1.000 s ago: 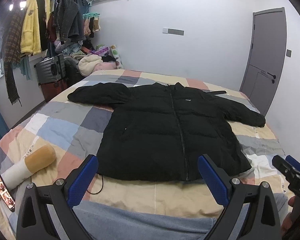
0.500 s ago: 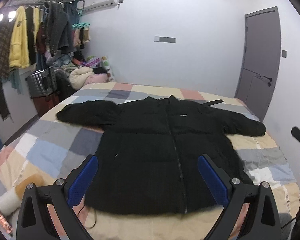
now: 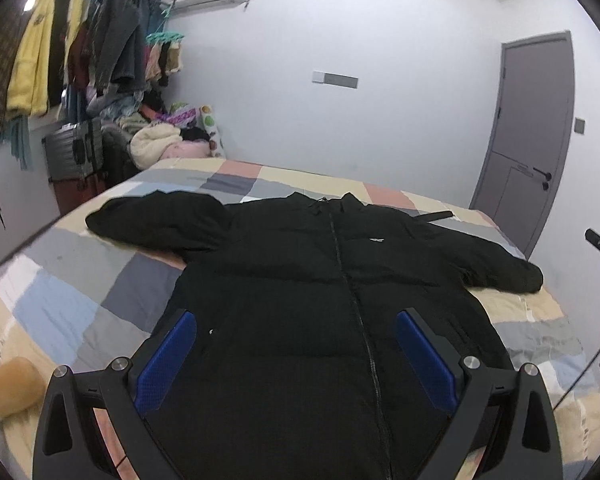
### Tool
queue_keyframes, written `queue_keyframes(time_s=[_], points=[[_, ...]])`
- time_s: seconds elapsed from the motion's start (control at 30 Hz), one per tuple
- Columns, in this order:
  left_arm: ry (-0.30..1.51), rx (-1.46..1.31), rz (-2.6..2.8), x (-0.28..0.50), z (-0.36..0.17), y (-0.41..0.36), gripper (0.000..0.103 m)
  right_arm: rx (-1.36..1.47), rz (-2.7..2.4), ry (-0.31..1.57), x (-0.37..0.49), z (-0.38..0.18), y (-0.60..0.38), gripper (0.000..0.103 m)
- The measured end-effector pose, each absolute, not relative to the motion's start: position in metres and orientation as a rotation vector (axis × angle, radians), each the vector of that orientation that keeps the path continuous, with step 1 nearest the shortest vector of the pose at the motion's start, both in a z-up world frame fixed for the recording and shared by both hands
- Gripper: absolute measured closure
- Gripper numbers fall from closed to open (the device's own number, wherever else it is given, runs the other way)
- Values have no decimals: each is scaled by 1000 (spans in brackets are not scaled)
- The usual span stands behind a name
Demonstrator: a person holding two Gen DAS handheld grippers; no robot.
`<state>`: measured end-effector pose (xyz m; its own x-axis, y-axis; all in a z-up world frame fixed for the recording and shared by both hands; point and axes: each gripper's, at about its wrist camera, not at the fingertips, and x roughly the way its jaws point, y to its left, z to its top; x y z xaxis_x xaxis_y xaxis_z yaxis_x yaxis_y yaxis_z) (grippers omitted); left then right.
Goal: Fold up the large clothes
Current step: 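Reach the right tool to the jacket sleeve cuff and grasp it, then lift the gripped sleeve up off the bed with the right tool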
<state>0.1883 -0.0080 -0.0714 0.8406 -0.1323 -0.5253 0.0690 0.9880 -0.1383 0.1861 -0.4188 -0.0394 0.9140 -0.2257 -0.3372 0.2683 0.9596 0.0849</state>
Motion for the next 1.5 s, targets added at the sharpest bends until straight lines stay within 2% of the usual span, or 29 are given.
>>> queue_keyframes(time_s=[0.17,0.3,0.4,0.67,0.9,1.03,1.07,1.1,1.27,1.3,1.33,1.4,1.5], points=[[577,-137,-62,207,-93,2,2,204,-297,378,233,-65,-471,1],[637,-133,-45,226,-114,3,2,313,-331,442,264,-95,-519,14],[667,-124,-25,231,-126,1,2,437,-371,486,284,-121,-555,19],[731,-129,-28,246,-151,-8,2,806,-481,480,310,-200,-646,19],[772,-130,-12,266,-170,-15,2,832,-530,517,350,-248,-687,18],[771,-135,21,276,-177,-14,2,840,-520,449,365,-255,-703,19],[770,-134,27,278,-178,-14,2,838,-528,416,367,-255,-709,22],[768,-130,36,280,-179,-15,2,827,-545,390,367,-255,-712,34],[785,-103,45,290,-189,-20,2,878,-527,330,371,-267,-731,58],[789,-106,39,292,-189,-20,2,876,-510,328,373,-265,-731,67],[791,-108,34,292,-189,-20,2,868,-502,330,374,-263,-731,72],[788,-94,35,292,-189,-22,2,824,-487,344,375,-252,-726,91],[771,-75,29,288,-185,-23,2,760,-495,346,369,-227,-722,97]])
